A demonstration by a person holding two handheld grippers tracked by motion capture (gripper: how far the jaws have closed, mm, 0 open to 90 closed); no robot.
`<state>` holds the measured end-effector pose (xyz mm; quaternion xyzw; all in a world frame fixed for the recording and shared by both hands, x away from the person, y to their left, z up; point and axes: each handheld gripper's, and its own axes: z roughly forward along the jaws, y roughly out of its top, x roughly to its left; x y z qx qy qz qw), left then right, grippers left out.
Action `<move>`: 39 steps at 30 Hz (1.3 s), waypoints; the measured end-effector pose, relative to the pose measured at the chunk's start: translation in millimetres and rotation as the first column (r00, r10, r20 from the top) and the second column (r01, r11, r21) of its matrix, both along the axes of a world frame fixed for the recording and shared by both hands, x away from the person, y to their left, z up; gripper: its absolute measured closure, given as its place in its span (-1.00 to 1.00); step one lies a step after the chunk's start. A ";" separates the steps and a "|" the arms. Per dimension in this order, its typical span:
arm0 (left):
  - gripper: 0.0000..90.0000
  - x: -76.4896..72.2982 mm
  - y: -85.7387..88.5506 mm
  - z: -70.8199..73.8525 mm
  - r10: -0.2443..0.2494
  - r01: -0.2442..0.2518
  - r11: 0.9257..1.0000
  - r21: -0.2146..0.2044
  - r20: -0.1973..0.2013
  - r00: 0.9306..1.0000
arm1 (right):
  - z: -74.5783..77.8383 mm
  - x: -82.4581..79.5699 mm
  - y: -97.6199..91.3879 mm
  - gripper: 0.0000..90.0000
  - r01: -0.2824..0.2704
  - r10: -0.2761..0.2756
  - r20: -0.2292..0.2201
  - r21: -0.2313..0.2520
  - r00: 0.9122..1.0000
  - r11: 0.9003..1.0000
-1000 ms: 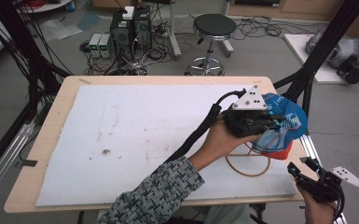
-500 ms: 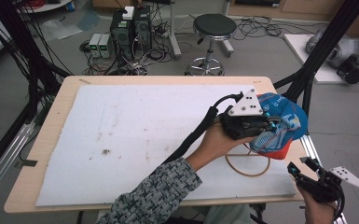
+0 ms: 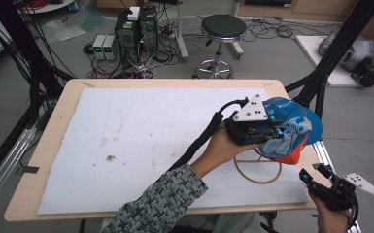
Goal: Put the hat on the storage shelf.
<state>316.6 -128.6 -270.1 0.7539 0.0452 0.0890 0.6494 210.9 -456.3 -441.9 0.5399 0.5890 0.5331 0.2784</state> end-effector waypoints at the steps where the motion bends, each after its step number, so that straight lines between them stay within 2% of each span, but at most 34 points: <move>1: 0.67 0.1 0.0 0.0 0.000 0.000 1.000 0.001 -0.003 1.000 | 0.0 -0.1 0.3 -0.67 -0.003 0.003 -0.002 0.003 1.000 1.000; 2: 0.63 0.1 0.0 0.0 0.001 -0.001 1.000 0.000 -0.005 1.000 | -0.3 0.8 -0.7 -0.67 -0.005 0.005 0.011 -0.008 1.000 1.000; 5: 0.53 -0.5 0.8 0.9 0.001 -0.001 1.000 -0.006 -0.004 1.000 | 0.2 -0.3 0.1 -0.67 -0.001 0.001 -0.001 0.006 1.000 1.000; 8: 0.40 0.7 1.8 1.3 0.004 -0.004 1.000 -0.007 -0.010 1.000 | -0.3 1.2 -0.3 -0.67 -0.012 0.012 0.014 -0.012 1.000 1.000; 12: 0.35 1.7 2.6 0.7 0.008 -0.008 1.000 -0.003 -0.010 1.000 | 0.0 1.2 0.8 -0.67 -0.014 0.014 0.009 -0.014 1.000 1.000; 16: 0.25 0.4 4.5 2.2 0.014 -0.014 1.000 -0.018 -0.009 1.000 | 0.0 0.9 0.4 -0.67 -0.012 0.012 0.008 -0.017 1.000 1.000; 22: 0.12 -0.5 14.7 5.4 0.042 -0.042 0.999 -0.025 -0.004 0.999 | 0.1 1.4 2.0 -0.67 -0.015 0.015 0.010 -0.013 1.000 1.000; 29: 0.01 5.7 39.8 5.4 0.107 -0.108 0.993 -0.047 -0.010 0.994 | 0.6 2.4 3.7 -0.67 -0.015 0.015 -0.002 -0.016 1.000 1.000; 33: -0.02 9.2 59.7 6.1 0.152 -0.152 0.987 -0.048 -0.013 0.988 | 0.8 5.4 6.2 -0.67 -0.023 0.023 -0.004 -0.024 1.000 0.999; 39: -0.09 12.0 97.9 8.3 0.233 -0.232 0.970 -0.065 -0.001 0.973 | 1.3 9.5 10.1 -0.67 -0.034 0.034 -0.004 -0.036 0.999 0.999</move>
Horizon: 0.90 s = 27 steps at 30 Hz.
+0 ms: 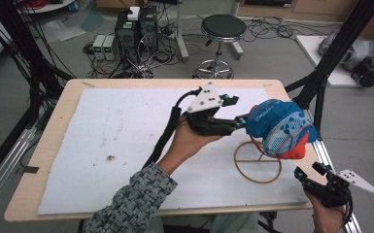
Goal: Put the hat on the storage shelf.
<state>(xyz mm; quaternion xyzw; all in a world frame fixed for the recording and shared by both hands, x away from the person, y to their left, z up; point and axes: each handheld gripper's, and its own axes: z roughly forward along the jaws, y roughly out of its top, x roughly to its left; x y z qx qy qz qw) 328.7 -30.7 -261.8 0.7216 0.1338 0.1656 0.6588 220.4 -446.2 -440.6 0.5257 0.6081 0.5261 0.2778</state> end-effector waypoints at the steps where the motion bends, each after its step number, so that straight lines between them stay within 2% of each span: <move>1: -0.10 0.5 7.1 -0.1 0.013 -0.013 1.000 -0.006 -0.001 1.000 | -0.3 0.6 0.7 -0.67 -0.001 0.001 0.003 0.003 1.000 1.000; 5: -0.14 1.9 36.5 -1.2 0.079 -0.079 0.997 -0.025 -0.004 0.997 | 0.5 2.9 3.7 -0.67 -0.005 0.005 -0.005 0.007 1.000 1.000; 8: -0.17 2.1 59.6 -2.7 0.126 -0.126 0.992 -0.030 -0.005 0.992 | 0.6 7.2 6.9 -0.67 -0.014 0.014 0.000 0.010 1.000 1.000; 12: -0.22 1.5 92.5 -6.3 0.205 -0.206 0.978 -0.040 -0.006 0.979 | 1.0 12.8 10.4 -0.67 -0.025 0.025 -0.003 -0.004 1.000 1.000; 16: -0.31 -0.3 126.9 -12.2 0.296 -0.297 0.954 -0.044 -0.019 0.955 | 0.9 16.6 11.9 -0.67 -0.030 0.030 -0.002 -0.002 1.000 1.000; 18: -0.34 -1.6 140.6 -15.0 0.323 -0.324 0.945 -0.051 -0.026 0.946 | 0.8 17.7 12.5 -0.67 -0.029 0.029 -0.002 0.003 1.000 1.000; 23: -0.42 -7.0 177.8 -23.0 0.405 -0.407 0.912 -0.050 -0.040 0.913 | 1.0 19.4 14.2 -0.67 -0.030 0.030 -0.008 0.005 1.000 1.000; 24: -0.44 -8.2 185.2 -24.8 0.414 -0.416 0.908 -0.052 -0.044 0.909 | 0.8 19.8 14.6 -0.67 -0.031 0.031 -0.002 0.004 1.000 1.000; 27: -0.48 -13.8 210.0 -32.0 0.456 -0.459 0.886 -0.058 -0.059 0.888 | 1.2 19.0 14.7 -0.67 -0.029 0.029 -0.007 0.000 1.000 1.000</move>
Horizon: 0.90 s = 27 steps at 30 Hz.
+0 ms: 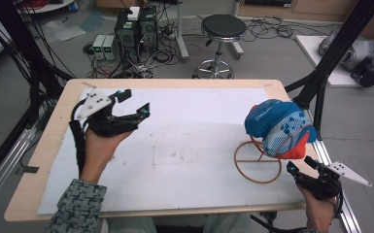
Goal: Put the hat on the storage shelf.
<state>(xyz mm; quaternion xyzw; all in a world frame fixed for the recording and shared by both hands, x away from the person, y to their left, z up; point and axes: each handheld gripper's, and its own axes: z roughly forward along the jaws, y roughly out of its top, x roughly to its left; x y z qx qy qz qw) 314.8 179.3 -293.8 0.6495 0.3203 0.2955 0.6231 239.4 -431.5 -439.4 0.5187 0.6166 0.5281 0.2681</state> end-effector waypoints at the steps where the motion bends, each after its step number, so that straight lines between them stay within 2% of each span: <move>1: -0.49 -1.5 5.1 -1.6 0.005 -0.005 1.000 0.001 -0.005 1.000 | 0.0 0.1 -0.4 -0.67 0.000 0.000 0.004 0.001 1.000 1.000; 7: -0.52 -13.4 37.8 -14.1 0.076 -0.076 0.997 0.003 -0.007 0.997 | -0.1 -0.3 -0.5 -0.67 0.005 -0.005 0.003 -0.001 1.000 1.000; 13: -0.54 -25.5 71.1 -28.0 0.154 -0.154 0.988 0.015 -0.022 0.988 | 0.2 -1.0 0.8 -0.67 0.003 -0.003 -0.003 -0.006 1.000 1.000; 16: -0.54 -31.1 85.5 -37.6 0.178 -0.178 0.984 0.004 -0.036 0.983 | 0.0 -0.3 1.1 -0.67 0.001 -0.001 -0.002 -0.013 1.000 1.000; 22: -0.54 -38.7 101.7 -56.5 0.209 -0.209 0.978 0.007 -0.058 0.976 | 0.2 -0.2 2.4 -0.67 -0.003 0.002 -0.004 -0.015 1.000 1.000; 27: -0.54 -42.5 107.6 -69.6 0.220 -0.219 0.975 0.018 -0.065 0.973 | -0.1 0.2 2.5 -0.67 0.000 0.000 -0.004 -0.020 1.000 1.000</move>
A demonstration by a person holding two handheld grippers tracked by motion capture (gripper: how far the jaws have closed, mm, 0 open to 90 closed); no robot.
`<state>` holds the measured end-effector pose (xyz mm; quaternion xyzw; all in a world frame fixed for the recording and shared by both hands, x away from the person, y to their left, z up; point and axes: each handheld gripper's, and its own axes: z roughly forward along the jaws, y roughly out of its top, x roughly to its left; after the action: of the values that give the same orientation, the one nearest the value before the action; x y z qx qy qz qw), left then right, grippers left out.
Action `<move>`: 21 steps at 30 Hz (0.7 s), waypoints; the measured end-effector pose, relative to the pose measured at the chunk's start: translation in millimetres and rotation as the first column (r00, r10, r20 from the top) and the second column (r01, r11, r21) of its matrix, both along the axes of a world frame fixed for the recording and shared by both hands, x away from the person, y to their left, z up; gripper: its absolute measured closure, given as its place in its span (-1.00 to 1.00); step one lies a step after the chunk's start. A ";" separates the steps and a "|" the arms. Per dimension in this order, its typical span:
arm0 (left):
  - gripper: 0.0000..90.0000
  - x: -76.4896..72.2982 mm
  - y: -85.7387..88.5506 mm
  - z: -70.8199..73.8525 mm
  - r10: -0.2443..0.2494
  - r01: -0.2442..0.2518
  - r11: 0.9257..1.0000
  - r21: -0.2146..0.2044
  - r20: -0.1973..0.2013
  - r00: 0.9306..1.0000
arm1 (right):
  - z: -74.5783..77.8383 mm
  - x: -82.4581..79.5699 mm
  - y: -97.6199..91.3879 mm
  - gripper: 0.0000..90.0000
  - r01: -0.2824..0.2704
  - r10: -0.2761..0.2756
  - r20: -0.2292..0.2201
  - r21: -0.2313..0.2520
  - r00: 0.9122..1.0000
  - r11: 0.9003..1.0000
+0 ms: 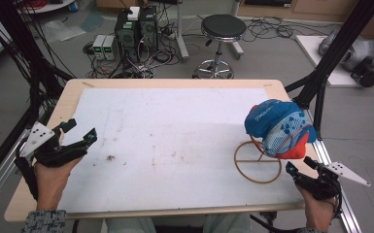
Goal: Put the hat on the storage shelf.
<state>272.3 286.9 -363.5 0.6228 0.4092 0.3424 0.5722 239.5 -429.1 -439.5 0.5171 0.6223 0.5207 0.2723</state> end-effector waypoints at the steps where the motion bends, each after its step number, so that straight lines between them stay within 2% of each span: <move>1: -0.54 -0.7 0.8 -2.9 0.003 -0.003 1.000 0.004 -0.004 1.000 | 0.0 0.0 0.0 -0.67 0.000 0.000 -0.001 -0.001 1.000 1.000; 7: -0.55 -5.3 7.8 -21.9 0.033 -0.033 0.999 0.019 -0.017 0.999 | 0.0 -0.4 0.8 -0.67 -0.003 0.002 -0.007 -0.002 1.000 1.000; 11: -0.55 -6.7 11.6 -32.3 0.043 -0.043 0.999 0.010 -0.028 0.999 | -0.1 -0.2 1.5 -0.67 -0.002 0.002 -0.006 -0.006 1.000 1.000; 13: -0.54 -6.2 13.1 -34.4 0.040 -0.040 0.999 0.010 -0.045 0.998 | -0.2 -0.4 2.0 -0.67 -0.003 0.003 -0.009 -0.005 1.000 1.000; 17: -0.55 -7.2 15.2 -35.7 0.044 -0.044 0.999 0.007 -0.039 0.998 | 0.3 -0.5 2.7 -0.67 -0.002 0.002 -0.016 -0.007 1.000 1.000; 21: -0.55 -6.7 13.8 -40.1 0.043 -0.043 0.999 0.017 -0.051 0.998 | -0.2 0.8 2.8 -0.67 -0.005 0.004 -0.008 -0.015 1.000 1.000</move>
<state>265.6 300.7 -403.6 0.6271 0.4344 0.3417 0.5490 240.4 -426.3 -439.6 0.5157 0.6286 0.5144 0.2725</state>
